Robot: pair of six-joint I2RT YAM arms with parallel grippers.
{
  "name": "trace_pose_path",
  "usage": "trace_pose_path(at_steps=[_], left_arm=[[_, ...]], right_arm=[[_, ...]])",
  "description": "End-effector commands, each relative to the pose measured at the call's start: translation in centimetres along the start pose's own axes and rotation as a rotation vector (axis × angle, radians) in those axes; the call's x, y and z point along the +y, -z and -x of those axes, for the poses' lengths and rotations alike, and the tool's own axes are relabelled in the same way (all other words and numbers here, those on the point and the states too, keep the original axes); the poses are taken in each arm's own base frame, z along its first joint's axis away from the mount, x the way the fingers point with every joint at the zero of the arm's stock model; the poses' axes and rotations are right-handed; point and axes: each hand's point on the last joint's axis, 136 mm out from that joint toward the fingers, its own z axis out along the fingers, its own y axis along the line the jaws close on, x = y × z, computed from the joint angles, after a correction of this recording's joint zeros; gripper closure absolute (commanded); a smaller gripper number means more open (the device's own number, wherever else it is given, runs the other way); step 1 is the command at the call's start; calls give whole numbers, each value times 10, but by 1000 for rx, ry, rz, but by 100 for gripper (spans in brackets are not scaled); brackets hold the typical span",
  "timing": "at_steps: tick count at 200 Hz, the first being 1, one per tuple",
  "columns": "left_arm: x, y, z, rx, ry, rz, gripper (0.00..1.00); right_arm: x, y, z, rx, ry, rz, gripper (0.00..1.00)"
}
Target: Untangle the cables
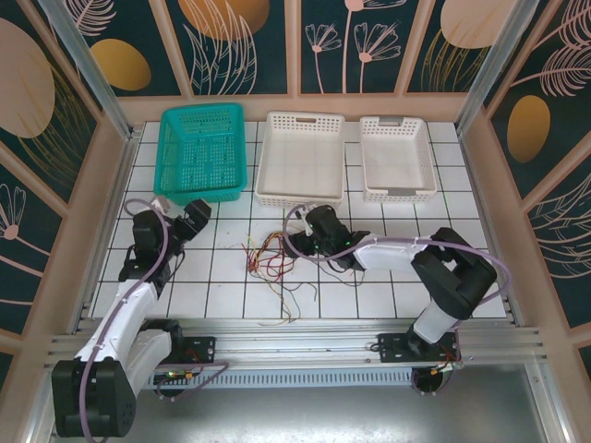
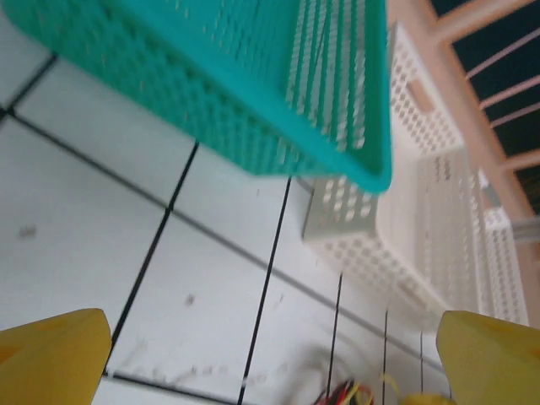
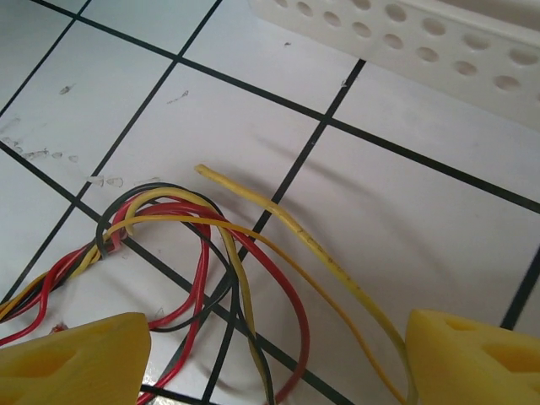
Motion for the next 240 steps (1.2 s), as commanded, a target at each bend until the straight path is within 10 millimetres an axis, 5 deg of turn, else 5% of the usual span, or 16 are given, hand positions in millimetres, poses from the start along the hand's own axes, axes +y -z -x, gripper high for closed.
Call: trace_pose_path(at_steps=[1, 95, 240], left_arm=[[-4, -1, -28, 84, 1, -39, 1], [-10, 6, -105, 377, 106, -162, 2], [-39, -4, -165, 544, 97, -247, 1]], right_arm=[[10, -9, 12, -32, 41, 24, 21], [0, -29, -1, -12, 36, -19, 23], [-7, -43, -2, -10, -8, -55, 33]])
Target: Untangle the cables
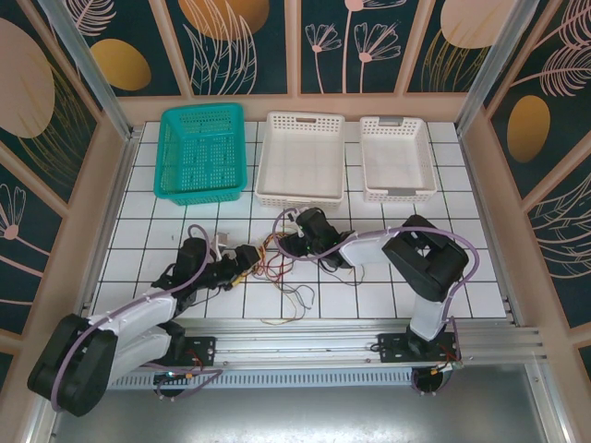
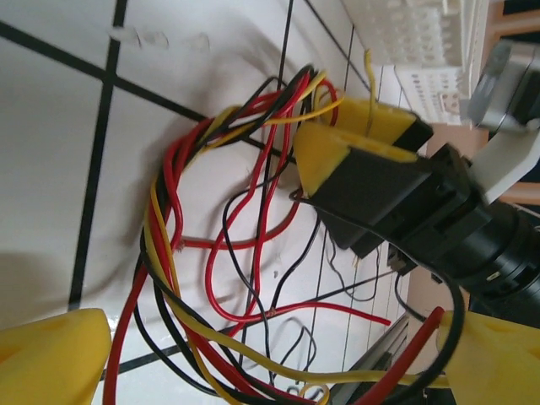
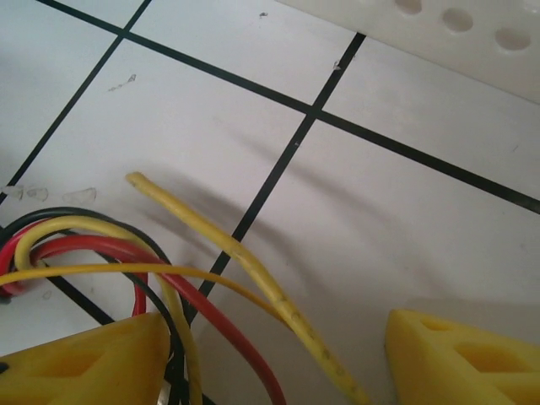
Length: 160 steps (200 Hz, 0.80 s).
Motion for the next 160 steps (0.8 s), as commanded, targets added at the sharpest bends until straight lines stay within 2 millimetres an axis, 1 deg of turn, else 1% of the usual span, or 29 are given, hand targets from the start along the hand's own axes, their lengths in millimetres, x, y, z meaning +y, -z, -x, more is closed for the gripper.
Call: trace_pose_path(at_steps=[1, 26, 43, 57, 76, 88, 95, 108, 120, 134, 152, 160], left_arm=[[-21, -4, 7, -20, -20, -63, 2], [-24, -9, 5, -10, -19, -66, 1], [-26, -14, 4, -1, -19, -69, 1], [-29, -19, 3, 8, -21, -73, 2], [-32, -25, 1, 22, -27, -75, 3], [-33, -28, 2, 20, -26, -75, 3], [-34, -29, 2, 21, -27, -75, 3], [-36, -29, 2, 23, -36, -79, 4], [-37, -30, 3, 21, -45, -76, 3], [-37, -30, 4, 21, -56, -71, 4], [-36, -30, 4, 22, -67, -62, 4], [-35, -30, 4, 22, -71, -59, 3]], right_arm=[[3, -5, 7, -22, -16, -5, 33], [4, -6, 8, -24, -16, -3, 40], [4, -6, 9, -30, -18, -1, 50], [3, -7, 9, -30, -21, -4, 54], [3, -8, 8, -30, -22, -6, 64], [1, -8, 8, -29, -23, -15, 67], [-2, -8, 7, -28, -23, -24, 70], [-6, -7, 7, -29, -22, -38, 80], [-12, -5, 7, -31, -28, -55, 86], [-20, -1, 8, -35, -35, -74, 92], [-31, 8, 13, -51, -47, -99, 99], [-34, 13, 17, -65, -52, -101, 100]])
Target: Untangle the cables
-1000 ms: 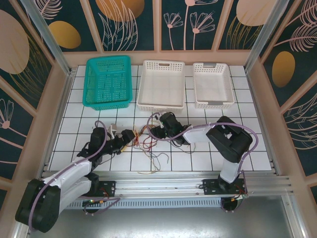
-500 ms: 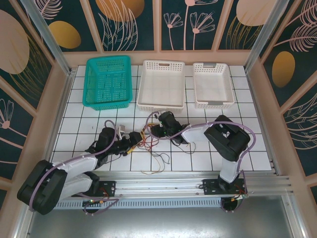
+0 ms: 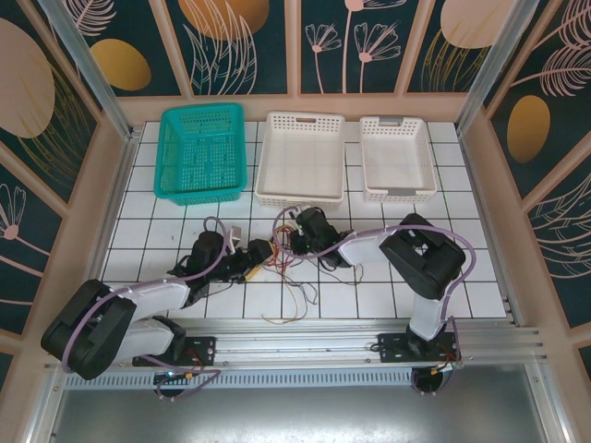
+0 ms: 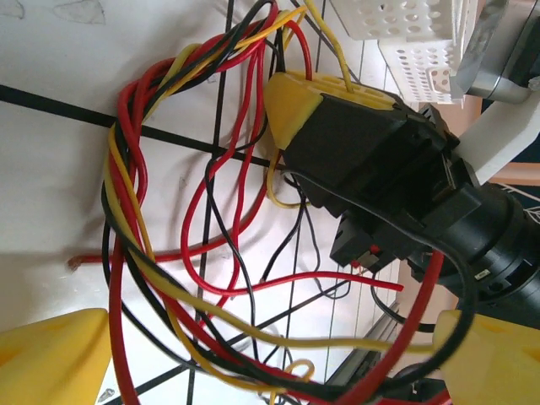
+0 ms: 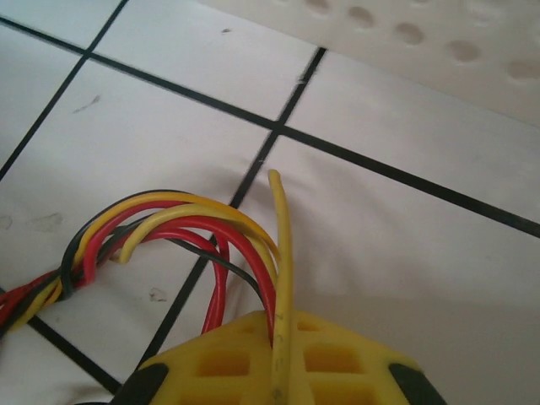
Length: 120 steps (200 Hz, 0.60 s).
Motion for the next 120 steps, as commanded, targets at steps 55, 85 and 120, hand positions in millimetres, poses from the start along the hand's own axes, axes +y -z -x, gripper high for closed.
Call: trace_pose_path(at_steps=[55, 85, 120], left_arm=[[-14, 0, 7, -18, -96, -1, 3], [-25, 8, 16, -44, -171, 37, 2], [-52, 20, 27, -91, -250, 21, 1]], right_arm=[[-30, 50, 44, -126, 5, -71, 100], [-34, 76, 63, -195, 18, -100, 100], [-33, 114, 93, -304, 39, -115, 100]])
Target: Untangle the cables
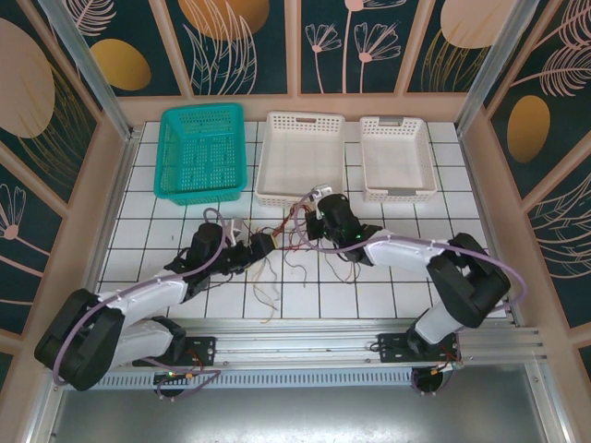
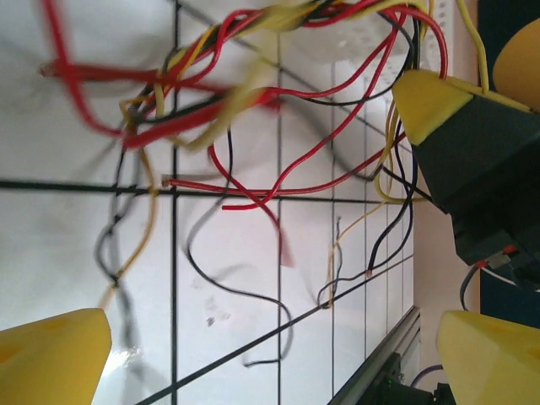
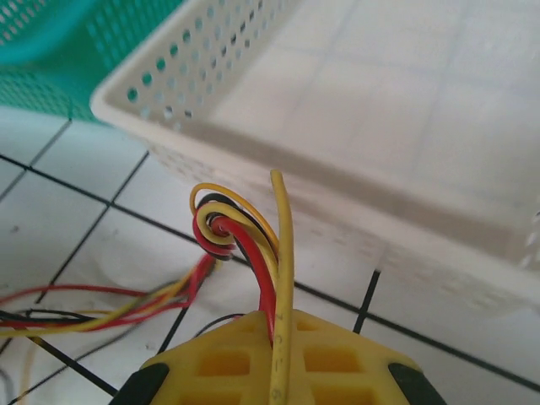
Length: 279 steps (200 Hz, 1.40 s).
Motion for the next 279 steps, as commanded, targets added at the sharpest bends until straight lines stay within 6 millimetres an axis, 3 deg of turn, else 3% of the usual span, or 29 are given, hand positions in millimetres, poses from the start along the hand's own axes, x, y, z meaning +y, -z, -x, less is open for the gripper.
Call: trace_pose_path(at_steps=[1, 39, 89, 120, 225, 279], left_arm=[[-11, 8, 8, -24, -80, 21, 1], [-43, 26, 25, -88, -154, -16, 1], [-60, 49, 42, -160, -243, 37, 2], [-70, 55, 37, -151, -284, -7, 1], [-34, 45, 1, -57, -263, -34, 6], [-21, 42, 1, -81, -254, -16, 11]], right_arm=[[-9, 22, 24, -74, 29, -40, 100], [1, 58, 61, -184, 52, 25, 100], [16, 96, 86, -281, 45, 127, 100], [13, 107, 97, -299, 31, 115, 100], [19, 130, 130, -322, -44, 136, 100], [29, 132, 131, -308, -57, 195, 100]])
